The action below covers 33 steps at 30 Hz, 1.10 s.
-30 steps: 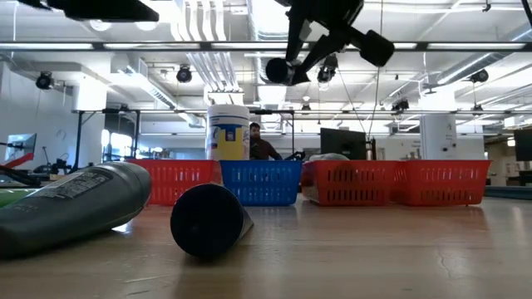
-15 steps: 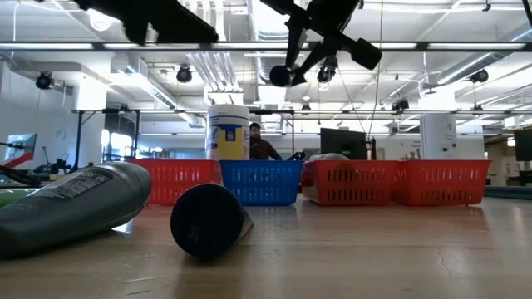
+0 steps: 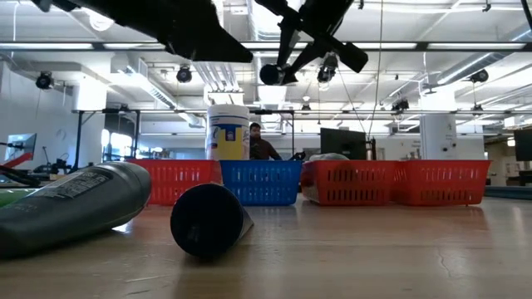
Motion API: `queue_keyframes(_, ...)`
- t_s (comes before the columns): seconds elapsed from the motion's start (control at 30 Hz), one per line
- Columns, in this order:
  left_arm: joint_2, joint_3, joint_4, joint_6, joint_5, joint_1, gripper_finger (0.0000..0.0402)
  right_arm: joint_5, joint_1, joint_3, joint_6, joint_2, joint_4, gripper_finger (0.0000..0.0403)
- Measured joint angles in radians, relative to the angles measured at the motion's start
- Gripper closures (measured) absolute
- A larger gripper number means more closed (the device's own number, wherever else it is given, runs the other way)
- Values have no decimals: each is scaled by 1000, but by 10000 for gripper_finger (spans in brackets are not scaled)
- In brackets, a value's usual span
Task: Pick & Place Travel size toiletries
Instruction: Put the bottom blue shave cream into the red bin
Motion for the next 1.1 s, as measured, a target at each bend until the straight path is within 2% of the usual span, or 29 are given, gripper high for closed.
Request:
queue_keyframes(0.27,28,2,40,-22,42,71,120,0,-3,0,-10,0,39,358)
queue_keyframes(0.6,30,2,89,-28,79,114,119,-9,-13,0,-5,3,117,345)
queue_keyframes(0.9,30,2,97,-14,73,145,121,-16,-13,0,12,4,127,356)
queue_keyframes(1.1,30,2,99,13,68,154,132,-17,-14,-2,25,4,142,344)
